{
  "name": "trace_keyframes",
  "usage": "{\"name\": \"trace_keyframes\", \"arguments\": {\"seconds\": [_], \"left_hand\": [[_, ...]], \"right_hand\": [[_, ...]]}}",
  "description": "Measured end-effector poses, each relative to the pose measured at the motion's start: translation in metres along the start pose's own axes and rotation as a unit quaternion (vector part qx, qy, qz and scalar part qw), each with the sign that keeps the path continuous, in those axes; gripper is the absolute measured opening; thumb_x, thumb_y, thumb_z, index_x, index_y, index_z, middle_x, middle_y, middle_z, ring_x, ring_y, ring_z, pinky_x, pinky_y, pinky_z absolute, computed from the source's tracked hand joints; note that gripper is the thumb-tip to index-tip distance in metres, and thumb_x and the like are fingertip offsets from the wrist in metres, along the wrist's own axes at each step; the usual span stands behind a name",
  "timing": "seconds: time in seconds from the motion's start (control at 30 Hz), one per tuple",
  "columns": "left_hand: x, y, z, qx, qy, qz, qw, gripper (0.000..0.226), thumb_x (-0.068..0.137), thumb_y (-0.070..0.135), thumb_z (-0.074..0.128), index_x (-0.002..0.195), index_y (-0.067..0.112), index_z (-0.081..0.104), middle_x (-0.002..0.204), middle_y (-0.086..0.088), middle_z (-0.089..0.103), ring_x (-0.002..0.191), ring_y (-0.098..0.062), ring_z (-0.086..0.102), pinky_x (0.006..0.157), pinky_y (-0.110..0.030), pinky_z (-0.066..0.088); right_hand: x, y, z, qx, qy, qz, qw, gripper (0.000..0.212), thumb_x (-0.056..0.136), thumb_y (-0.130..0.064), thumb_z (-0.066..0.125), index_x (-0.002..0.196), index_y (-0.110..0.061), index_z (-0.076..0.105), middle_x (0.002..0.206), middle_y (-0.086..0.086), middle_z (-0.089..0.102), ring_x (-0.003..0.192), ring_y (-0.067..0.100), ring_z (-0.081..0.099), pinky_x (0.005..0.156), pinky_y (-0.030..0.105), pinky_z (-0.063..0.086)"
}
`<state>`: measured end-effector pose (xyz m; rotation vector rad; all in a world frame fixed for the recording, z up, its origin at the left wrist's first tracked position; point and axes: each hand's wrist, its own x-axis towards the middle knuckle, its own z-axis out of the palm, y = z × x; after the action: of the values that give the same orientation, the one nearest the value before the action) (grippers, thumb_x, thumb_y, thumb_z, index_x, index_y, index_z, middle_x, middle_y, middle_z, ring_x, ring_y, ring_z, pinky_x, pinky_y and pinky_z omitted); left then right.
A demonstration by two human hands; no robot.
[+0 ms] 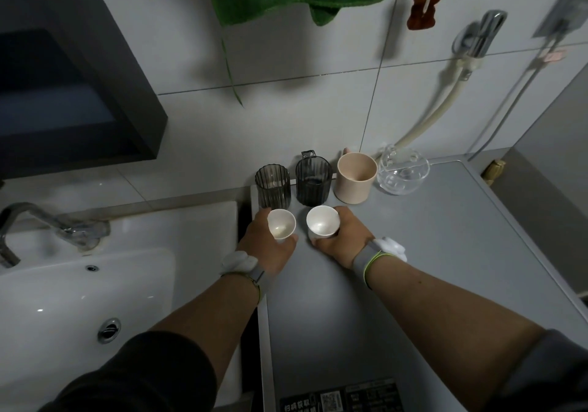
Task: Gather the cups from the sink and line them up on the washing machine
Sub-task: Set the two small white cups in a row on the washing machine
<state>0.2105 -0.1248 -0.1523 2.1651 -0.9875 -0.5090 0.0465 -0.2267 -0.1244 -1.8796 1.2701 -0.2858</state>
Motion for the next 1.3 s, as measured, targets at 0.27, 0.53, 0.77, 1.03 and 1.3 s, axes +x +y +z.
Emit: {"name": "trace_keyframes", "arguments": {"seconds": [0.27,0.53,0.77,1.03,1.3], "left_hand": [[-0.002,0.003,0.002,-0.015,0.020,-0.028,0.999,0.071,0.071,0.063,0.071,0.130,0.036,0.042,0.118,0.006,0.060,0.092,-0.014,0.057,0.077,-0.024,0.041],[-0.001,0.002,0.004,0.006,0.012,-0.052,0.999,0.074,0.073,0.064,0.068,0.134,0.039,0.036,0.121,0.004,0.059,0.101,-0.022,0.061,0.076,-0.025,0.038],[0.001,0.003,0.005,0.018,0.007,-0.054,0.998,0.076,0.077,0.059,0.069,0.140,0.035,0.034,0.125,0.001,0.058,0.106,-0.024,0.060,0.078,-0.024,0.037],[0.001,0.006,0.004,0.014,-0.001,-0.058,0.998,0.077,0.080,0.053,0.070,0.144,0.031,0.033,0.132,-0.002,0.056,0.113,-0.028,0.058,0.083,-0.025,0.037],[-0.003,0.013,0.001,0.002,0.002,-0.056,0.998,0.078,0.080,0.050,0.073,0.144,0.028,0.035,0.132,-0.003,0.056,0.114,-0.028,0.057,0.085,-0.025,0.039]], "right_hand": [[-0.001,-0.003,-0.003,0.003,-0.018,0.009,1.000,0.070,0.074,-0.039,0.084,0.132,-0.019,0.051,0.128,0.007,0.064,0.119,0.031,0.059,0.100,0.041,0.048],[0.000,-0.001,-0.006,-0.003,-0.027,-0.002,1.000,0.071,0.075,-0.037,0.085,0.135,-0.018,0.053,0.133,0.008,0.061,0.124,0.031,0.057,0.104,0.041,0.045],[-0.001,0.003,-0.003,0.005,-0.021,-0.002,1.000,0.074,0.073,-0.037,0.087,0.136,-0.019,0.053,0.134,0.006,0.061,0.124,0.029,0.057,0.105,0.041,0.044],[0.002,0.008,0.000,-0.010,-0.021,-0.009,1.000,0.074,0.072,-0.039,0.086,0.136,-0.021,0.052,0.133,0.005,0.061,0.123,0.029,0.057,0.103,0.041,0.045],[0.004,0.013,0.003,-0.008,-0.012,-0.008,1.000,0.078,0.068,-0.043,0.088,0.135,-0.024,0.054,0.131,0.002,0.063,0.120,0.026,0.058,0.103,0.041,0.046]]}}
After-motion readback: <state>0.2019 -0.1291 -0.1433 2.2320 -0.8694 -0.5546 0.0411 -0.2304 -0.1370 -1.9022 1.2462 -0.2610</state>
